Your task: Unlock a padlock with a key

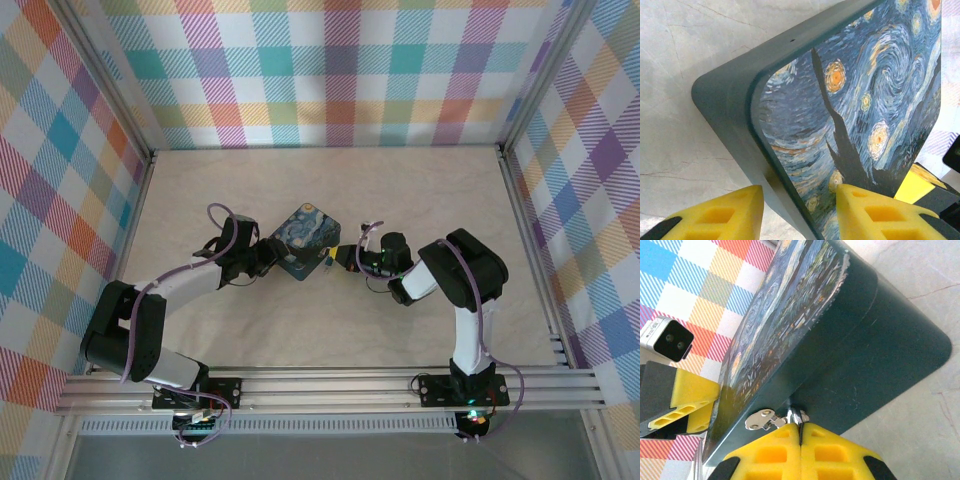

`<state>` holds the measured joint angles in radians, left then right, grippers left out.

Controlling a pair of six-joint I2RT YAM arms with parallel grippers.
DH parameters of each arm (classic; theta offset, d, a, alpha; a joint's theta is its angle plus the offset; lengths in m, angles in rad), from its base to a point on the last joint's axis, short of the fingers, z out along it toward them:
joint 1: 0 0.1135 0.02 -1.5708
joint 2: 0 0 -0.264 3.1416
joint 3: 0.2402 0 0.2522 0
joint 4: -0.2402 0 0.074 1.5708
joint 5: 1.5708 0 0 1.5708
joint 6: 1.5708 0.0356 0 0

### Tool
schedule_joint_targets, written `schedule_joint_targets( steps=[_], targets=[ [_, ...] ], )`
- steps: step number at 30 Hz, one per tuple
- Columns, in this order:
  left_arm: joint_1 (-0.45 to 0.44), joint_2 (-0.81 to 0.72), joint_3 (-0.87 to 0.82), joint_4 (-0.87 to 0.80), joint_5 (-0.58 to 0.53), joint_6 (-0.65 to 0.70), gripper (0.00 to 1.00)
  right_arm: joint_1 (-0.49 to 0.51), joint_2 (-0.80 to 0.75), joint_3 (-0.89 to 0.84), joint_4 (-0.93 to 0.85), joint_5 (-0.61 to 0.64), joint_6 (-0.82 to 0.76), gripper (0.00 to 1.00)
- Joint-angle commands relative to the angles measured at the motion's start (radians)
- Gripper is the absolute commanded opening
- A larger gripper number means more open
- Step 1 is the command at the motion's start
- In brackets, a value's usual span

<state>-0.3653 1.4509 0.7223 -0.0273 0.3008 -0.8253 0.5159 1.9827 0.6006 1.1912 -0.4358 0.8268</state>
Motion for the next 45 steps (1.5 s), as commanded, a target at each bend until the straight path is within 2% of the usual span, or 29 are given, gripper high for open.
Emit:
schedule_joint_targets(
  steps=[1,11,15,23,29,32,38,45],
  targets=[
    [-0.012,-0.016,-0.025,-0.101,-0.02,0.009,0.45,-0.014,-0.012,-0.018,0.078,0.026,-0.004,0.0],
    [-0.009,-0.089,0.028,-0.167,-0.058,0.033,0.6,-0.037,-0.127,-0.09,0.008,0.043,-0.09,0.0],
    [-0.011,-0.147,0.055,-0.209,-0.108,0.065,0.69,-0.037,-0.215,-0.098,-0.111,0.021,-0.142,0.0],
    [-0.007,-0.278,0.085,-0.243,-0.263,0.114,0.83,-0.036,-0.483,-0.111,-0.502,0.023,-0.261,0.0],
    [-0.003,-0.355,0.071,-0.274,-0.362,0.125,0.88,-0.029,-0.682,-0.041,-1.024,0.062,-0.354,0.0],
    [-0.001,-0.403,0.048,-0.265,-0.414,0.123,0.89,-0.024,-0.747,-0.028,-1.194,0.075,-0.383,0.0],
    [0.003,-0.451,0.041,-0.3,-0.475,0.142,0.92,-0.018,-0.823,-0.086,-1.29,0.062,-0.353,0.0],
    [0.005,-0.448,0.048,-0.305,-0.475,0.142,0.93,-0.011,-0.784,-0.125,-1.263,0.053,-0.338,0.0]
  ],
)
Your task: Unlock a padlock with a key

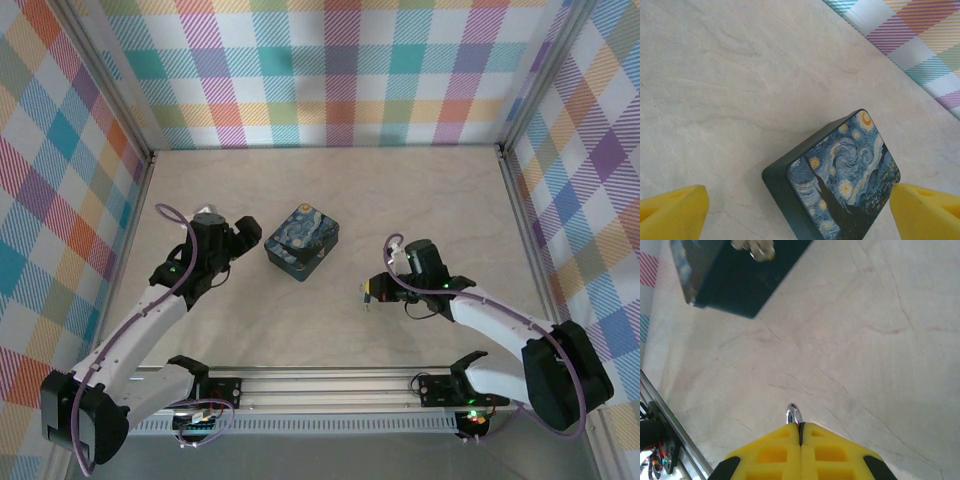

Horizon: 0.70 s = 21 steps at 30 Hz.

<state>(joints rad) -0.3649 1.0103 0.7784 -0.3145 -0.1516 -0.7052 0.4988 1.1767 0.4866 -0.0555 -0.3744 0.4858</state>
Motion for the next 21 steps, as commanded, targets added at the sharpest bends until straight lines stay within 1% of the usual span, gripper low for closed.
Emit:
schedule_joint_targets(
  steps=[1,11,21],
  targets=[
    [0.004,-0.007,-0.006,-0.018,-0.021,0.023,0.93,0.009,0.036,-0.014,-0.006,-0.012,0.004,0.0],
    [0.006,0.002,-0.003,-0.036,-0.015,0.029,0.93,0.025,0.174,-0.016,0.1,-0.027,0.022,0.0],
    [0.006,0.019,0.002,-0.034,0.001,0.032,0.94,0.034,0.251,-0.011,0.146,-0.039,0.027,0.0]
  ],
)
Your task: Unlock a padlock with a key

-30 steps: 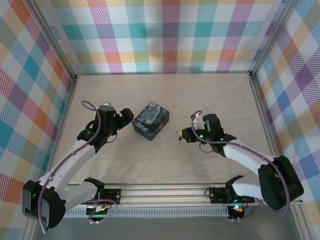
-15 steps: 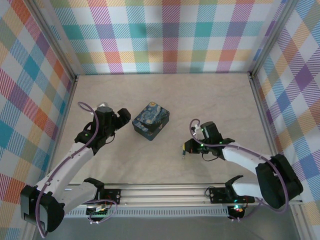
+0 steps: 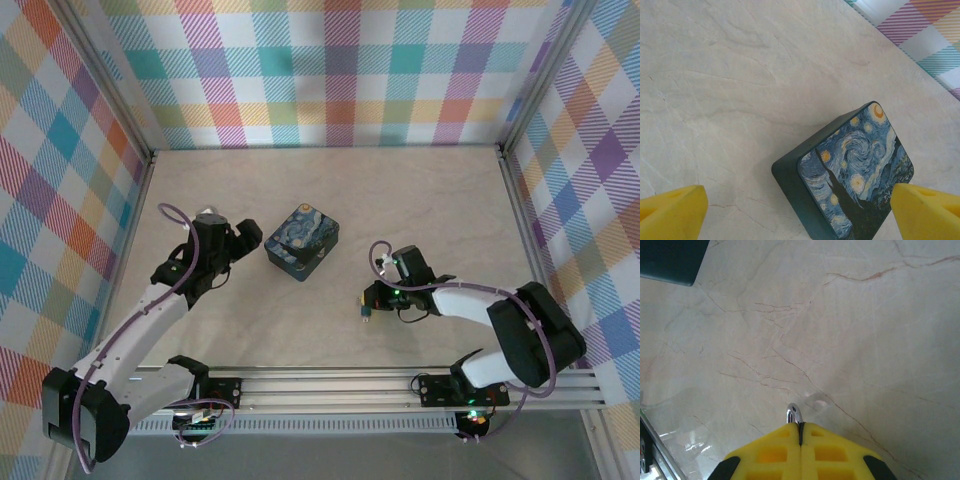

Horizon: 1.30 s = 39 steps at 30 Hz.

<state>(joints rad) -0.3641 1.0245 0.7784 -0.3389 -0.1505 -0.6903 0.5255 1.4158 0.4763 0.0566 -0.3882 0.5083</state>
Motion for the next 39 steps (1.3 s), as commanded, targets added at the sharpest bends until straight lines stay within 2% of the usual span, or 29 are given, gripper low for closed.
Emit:
schedule_joint_targets(
  steps=[1,3,15,23,29,36,39],
  targets=[
    [0.005,0.008,0.002,-0.01,0.0,0.017,0.94,0.007,0.015,-0.001,0.037,-0.025,0.003,0.0],
    [0.006,0.009,0.002,-0.012,0.003,0.017,0.94,0.008,0.021,-0.004,0.038,-0.024,0.004,0.0],
    [0.007,0.006,0.011,-0.023,-0.009,0.026,0.94,0.008,-0.01,0.0,0.018,0.02,0.006,0.21],
    [0.008,-0.015,0.027,-0.041,-0.04,0.04,0.94,0.008,-0.09,0.026,-0.046,0.086,-0.017,0.29],
    [0.01,-0.031,0.051,-0.052,-0.106,0.07,0.94,0.005,-0.202,0.058,-0.108,0.187,-0.07,0.39],
    [0.013,-0.044,0.08,-0.051,-0.229,0.153,0.94,-0.022,-0.332,0.093,-0.131,0.374,-0.173,0.62],
    [0.014,-0.055,0.077,-0.04,-0.309,0.185,0.94,-0.046,-0.385,0.084,-0.102,0.445,-0.213,0.76]
  ],
)
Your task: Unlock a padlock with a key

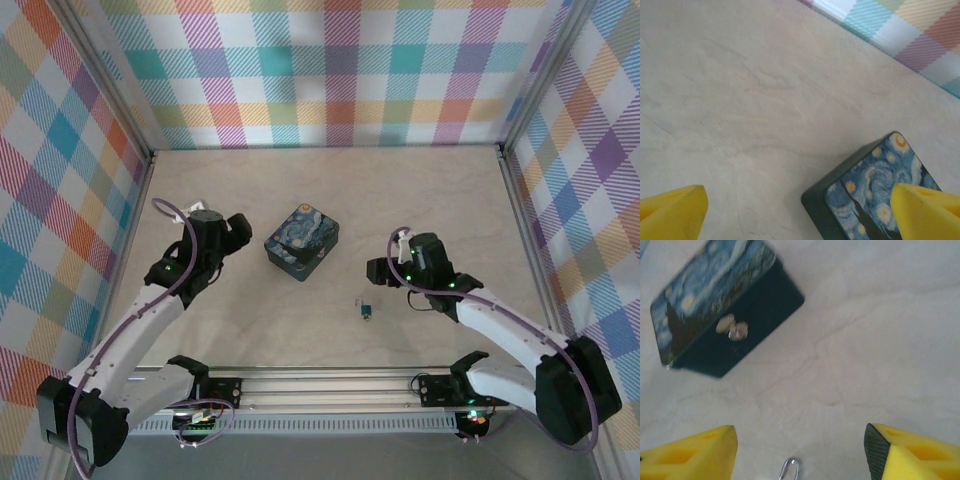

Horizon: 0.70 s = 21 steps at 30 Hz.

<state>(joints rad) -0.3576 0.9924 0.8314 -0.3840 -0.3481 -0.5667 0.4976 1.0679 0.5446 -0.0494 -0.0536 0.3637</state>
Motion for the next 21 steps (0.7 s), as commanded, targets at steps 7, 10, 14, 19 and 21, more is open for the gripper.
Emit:
schedule_joint_targets(
  steps=[7,10,14,19,21],
  targets=[
    [0.012,-0.041,-0.065,0.175,-0.287,0.181,1.0,-0.108,-0.115,-0.035,0.119,0.269,-0.175,1.0],
    [0.019,-0.021,-0.124,0.289,-0.384,0.251,1.0,-0.172,-0.105,-0.066,0.194,0.298,-0.211,1.0],
    [0.035,0.015,-0.205,0.425,-0.479,0.332,1.0,-0.247,-0.047,-0.102,0.29,0.318,-0.252,1.0],
    [0.058,0.067,-0.271,0.516,-0.471,0.394,1.0,-0.306,0.036,-0.134,0.444,0.301,-0.341,1.0],
    [0.064,0.09,-0.29,0.551,-0.442,0.42,1.0,-0.33,0.077,-0.149,0.509,0.283,-0.348,1.0]
  ],
)
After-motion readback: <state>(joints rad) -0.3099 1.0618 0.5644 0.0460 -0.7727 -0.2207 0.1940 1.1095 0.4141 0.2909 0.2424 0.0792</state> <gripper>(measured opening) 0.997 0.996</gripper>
